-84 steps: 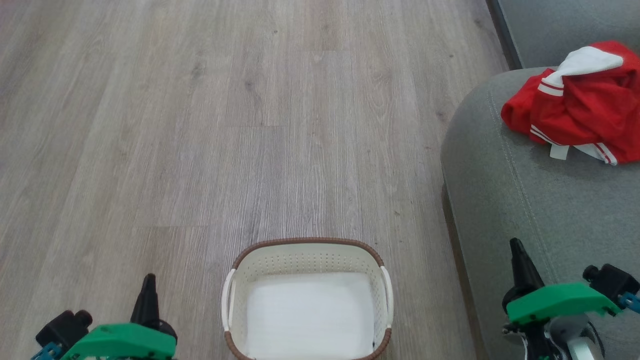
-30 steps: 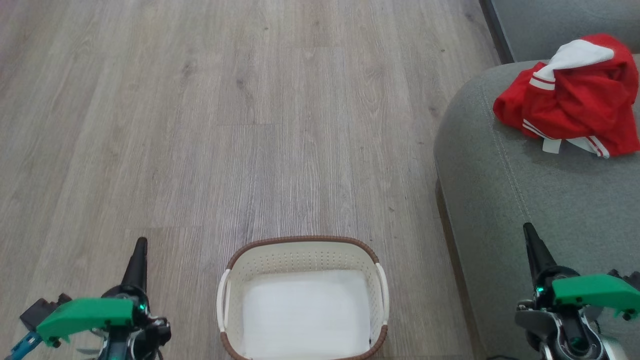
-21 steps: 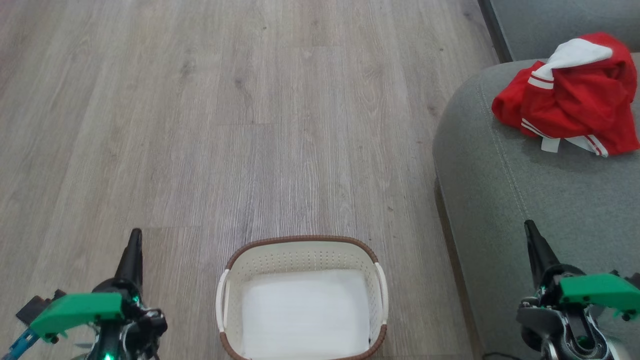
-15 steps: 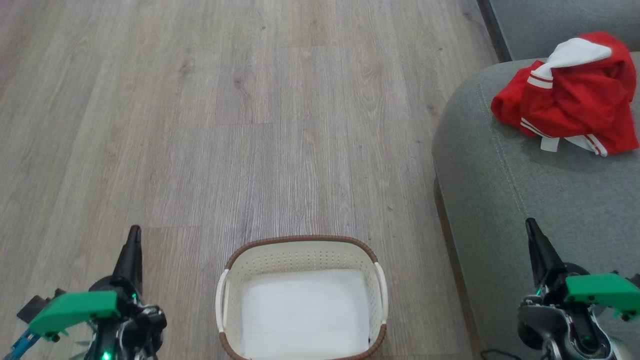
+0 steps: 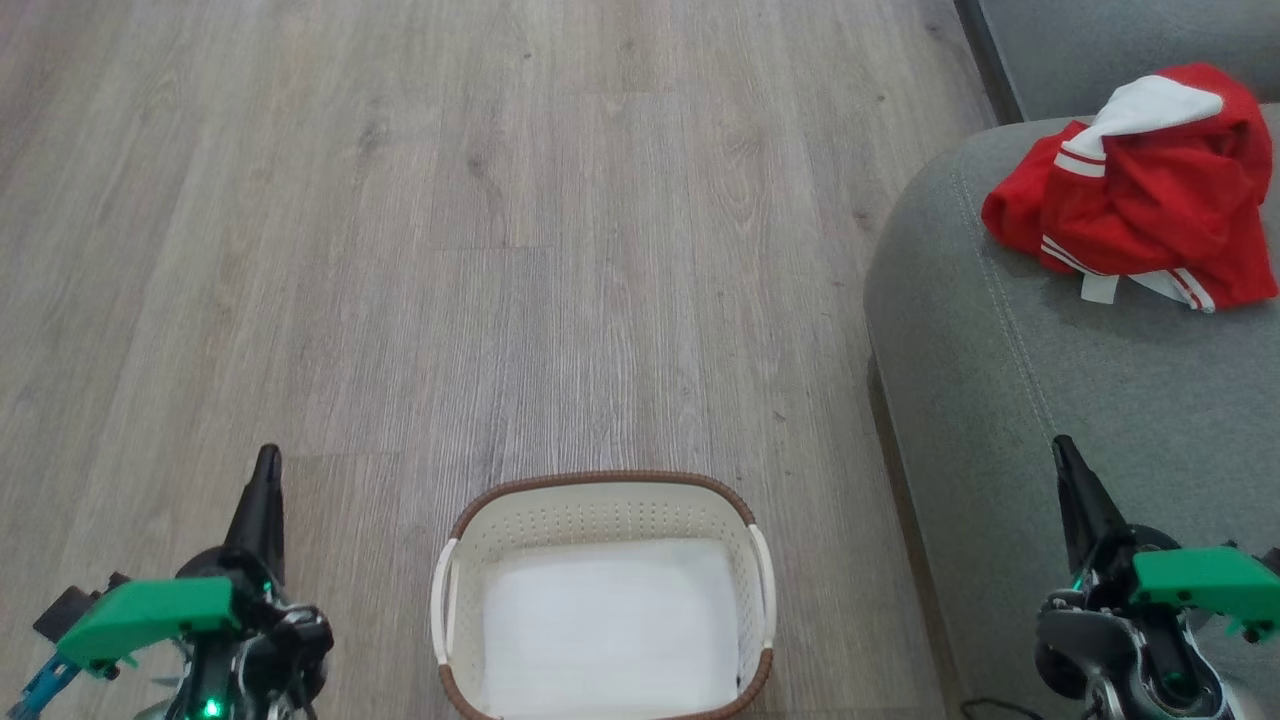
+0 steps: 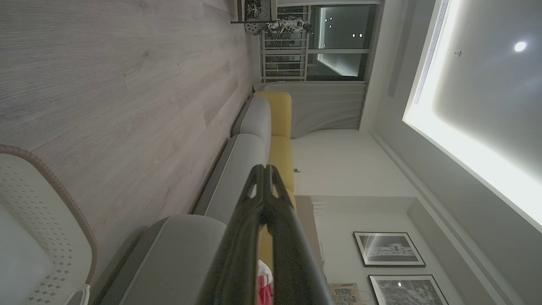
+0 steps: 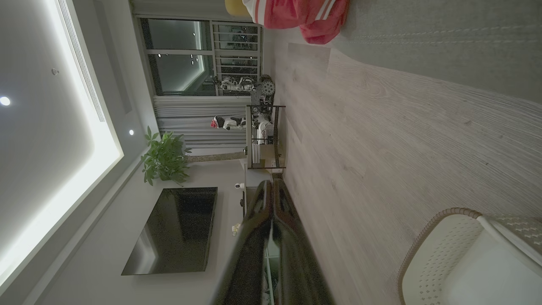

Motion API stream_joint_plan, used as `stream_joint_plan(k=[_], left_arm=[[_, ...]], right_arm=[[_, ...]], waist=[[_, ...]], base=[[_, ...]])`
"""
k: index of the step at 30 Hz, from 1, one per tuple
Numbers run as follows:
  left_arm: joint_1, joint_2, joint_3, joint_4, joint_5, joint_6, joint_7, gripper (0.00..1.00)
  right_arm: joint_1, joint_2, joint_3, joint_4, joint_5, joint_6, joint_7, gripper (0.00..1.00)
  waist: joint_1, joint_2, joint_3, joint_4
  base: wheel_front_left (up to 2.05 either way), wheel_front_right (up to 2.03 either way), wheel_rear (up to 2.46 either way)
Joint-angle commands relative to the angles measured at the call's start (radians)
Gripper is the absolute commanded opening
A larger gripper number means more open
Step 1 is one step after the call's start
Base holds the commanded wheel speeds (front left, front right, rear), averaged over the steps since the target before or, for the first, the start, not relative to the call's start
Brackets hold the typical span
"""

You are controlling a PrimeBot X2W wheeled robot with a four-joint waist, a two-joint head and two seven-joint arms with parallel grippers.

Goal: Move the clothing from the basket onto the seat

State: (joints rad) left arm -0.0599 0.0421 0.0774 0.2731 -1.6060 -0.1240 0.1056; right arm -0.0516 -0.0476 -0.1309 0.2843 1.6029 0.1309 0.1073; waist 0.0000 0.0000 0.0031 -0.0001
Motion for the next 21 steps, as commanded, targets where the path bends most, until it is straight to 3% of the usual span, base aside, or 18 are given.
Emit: stream_joint_plan(k=[1,21], left_arm=[[-0.048,0.008,0.037,-0.028,-0.002,-0.007,0.008,0.0],[-0.048,0.008,0.037,-0.028,-0.002,-0.007,0.008,0.0]], right_arm=[[-0.056,-0.003,0.017,-0.039,0.006,0.0,0.006,0.0],[-0.056,-0.003,0.017,-0.039,0.006,0.0,0.006,0.0]], waist=[[0.0,0.0,0.0,0.0],[0.0,0.0,0.0,0.0]], base=[[0.0,0.0,0.0],[0.0,0.0,0.0]])
